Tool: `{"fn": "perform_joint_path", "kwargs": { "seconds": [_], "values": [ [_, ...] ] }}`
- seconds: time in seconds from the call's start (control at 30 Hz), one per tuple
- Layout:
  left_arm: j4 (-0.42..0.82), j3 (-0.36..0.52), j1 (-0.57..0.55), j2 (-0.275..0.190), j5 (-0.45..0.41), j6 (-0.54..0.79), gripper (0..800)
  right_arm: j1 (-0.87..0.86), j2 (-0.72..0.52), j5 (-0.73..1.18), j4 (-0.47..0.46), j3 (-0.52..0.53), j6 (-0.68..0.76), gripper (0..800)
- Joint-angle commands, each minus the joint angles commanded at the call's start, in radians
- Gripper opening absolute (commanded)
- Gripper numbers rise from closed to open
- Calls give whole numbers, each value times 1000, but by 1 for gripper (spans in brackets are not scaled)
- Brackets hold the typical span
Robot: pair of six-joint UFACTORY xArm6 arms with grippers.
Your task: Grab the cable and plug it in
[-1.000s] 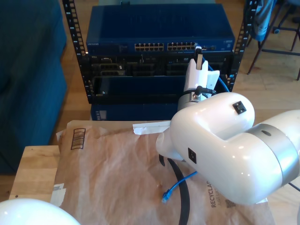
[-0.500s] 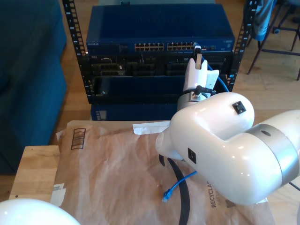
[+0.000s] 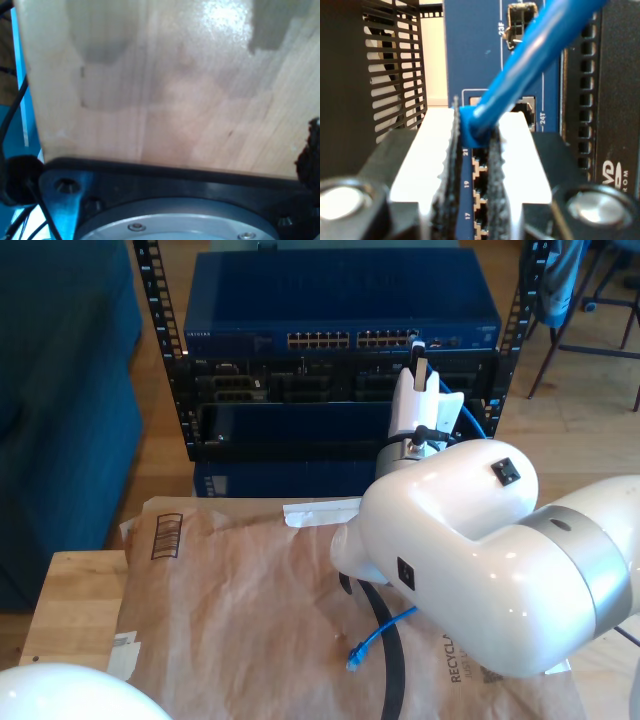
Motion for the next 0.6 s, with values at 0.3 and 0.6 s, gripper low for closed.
{"fn": "perform_joint_path", "kwargs": {
  "seconds": [0.3,0.6],
  "values": [
    [0,0,0,0,0,0,800,2,11,-2,0,-20,-3,0],
    [0,0,0,0,0,0,800,5,11,-6,0,-12,-3,0]
  ]
}}
